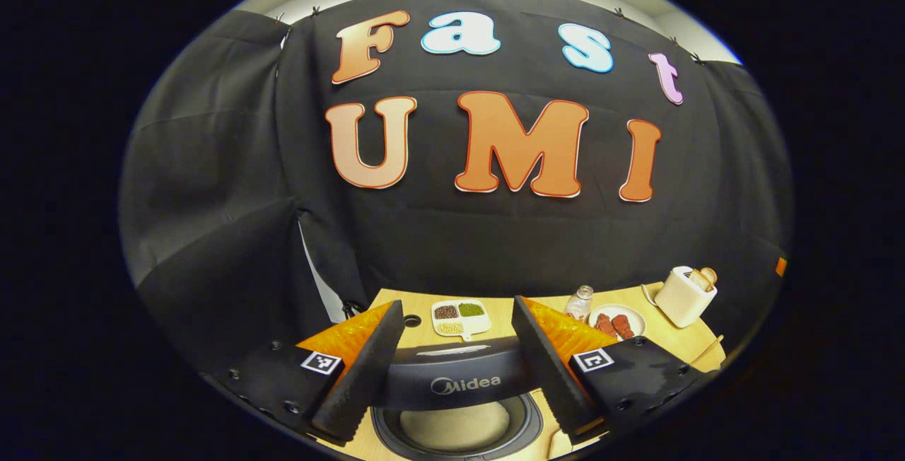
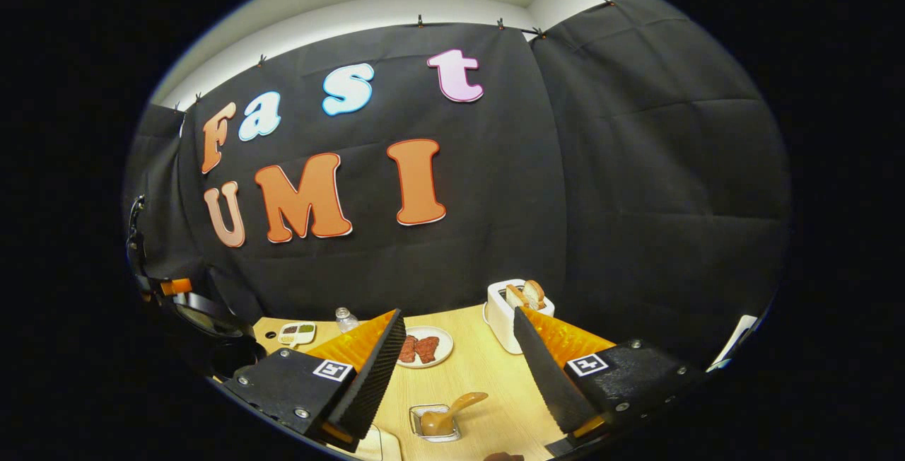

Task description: Close the left gripper, press the button to open the rice cooker; take a wooden spoon from the chopstick holder with the right hand, scoop a spoonful of rice and pour it into the rice cooker, then put the wooden spoon back into the chopstick holder.

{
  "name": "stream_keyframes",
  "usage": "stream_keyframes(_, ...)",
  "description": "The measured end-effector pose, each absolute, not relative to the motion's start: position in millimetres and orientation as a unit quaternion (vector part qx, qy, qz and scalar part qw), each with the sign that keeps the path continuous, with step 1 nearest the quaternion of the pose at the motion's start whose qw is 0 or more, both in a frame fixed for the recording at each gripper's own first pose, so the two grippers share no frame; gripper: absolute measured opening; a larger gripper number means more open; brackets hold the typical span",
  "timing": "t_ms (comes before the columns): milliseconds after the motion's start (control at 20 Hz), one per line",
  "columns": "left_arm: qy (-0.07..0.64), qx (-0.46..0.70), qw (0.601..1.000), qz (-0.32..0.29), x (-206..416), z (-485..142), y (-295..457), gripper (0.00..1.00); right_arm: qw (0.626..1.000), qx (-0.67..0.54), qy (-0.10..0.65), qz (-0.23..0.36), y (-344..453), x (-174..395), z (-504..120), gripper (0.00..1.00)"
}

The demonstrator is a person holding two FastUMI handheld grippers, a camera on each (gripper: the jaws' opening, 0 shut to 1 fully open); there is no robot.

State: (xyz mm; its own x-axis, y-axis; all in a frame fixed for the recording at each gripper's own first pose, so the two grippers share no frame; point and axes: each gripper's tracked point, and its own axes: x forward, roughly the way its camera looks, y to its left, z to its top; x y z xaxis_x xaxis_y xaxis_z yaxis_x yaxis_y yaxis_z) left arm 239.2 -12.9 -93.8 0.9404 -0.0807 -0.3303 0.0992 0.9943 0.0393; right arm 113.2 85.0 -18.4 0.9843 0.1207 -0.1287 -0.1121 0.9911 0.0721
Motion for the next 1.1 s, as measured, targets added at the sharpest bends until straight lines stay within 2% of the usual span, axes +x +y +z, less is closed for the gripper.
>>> stream_keyframes(350, 0.215, 0.019, 0.975, -0.042, 174.0, -189.0, -18.0, 0.99, 0.993, 0.053, 0.059, 0.092, 111.0, 99.0, -0.4, 0.94)
stream_keyframes(450, 0.195, 0.03, 0.98, -0.033, 167.2, -202.5, -14.8, 1.0, 0.992, 0.056, 0.062, 0.097, 112.4, 94.0, -1.2, 0.95)
stream_keyframes(500, 0.183, 0.037, 0.982, -0.032, 165.2, -206.5, -14.8, 0.95, 0.992, 0.056, 0.062, 0.097, 113.3, 91.6, -0.7, 0.95)
stream_keyframes(550, 0.174, 0.039, 0.984, -0.028, 161.4, -211.8, -14.5, 0.95, 0.992, 0.055, 0.063, 0.097, 112.2, 90.8, -0.1, 0.95)
stream_keyframes(600, 0.169, 0.038, 0.985, -0.024, 158.9, -218.6, -13.9, 1.0, 0.992, 0.054, 0.063, 0.097, 112.5, 88.9, 0.2, 0.95)
stream_keyframes(650, 0.168, 0.041, 0.985, -0.02, 157.5, -224.8, -13.1, 1.0, 0.992, 0.052, 0.064, 0.097, 112.3, 87.3, -0.2, 0.94)
stream_keyframes(700, 0.172, 0.044, 0.984, -0.017, 155.5, -233.9, -11.9, 0.94, 0.992, 0.05, 0.065, 0.098, 112.4, 85.8, -0.5, 0.94)
stream_keyframes(750, 0.179, 0.047, 0.983, -0.015, 152.7, -245.8, -12.0, 1.0, 0.992, 0.048, 0.067, 0.098, 113.1, 84.3, -1.7, 0.94)
stream_keyframes(800, 0.187, 0.049, 0.981, -0.013, 149.7, -256.8, -12.5, 1.0, 0.992, 0.046, 0.068, 0.1, 114.6, 83.1, -2.6, 0.94)
stream_keyframes(900, 0.129, 0.054, 0.99, -0.016, 148.9, -254.2, -10.9, 0.96, 0.991, 0.04, 0.074, 0.101, 116.1, 80.7, -6.1, 0.95)
stream_keyframes(1100, 0.134, 0.05, 0.99, -0.008, 145.0, -266.2, -11.4, 0.97, 0.991, 0.029, 0.083, 0.101, 116.0, 77.5, -16.9, 0.94)
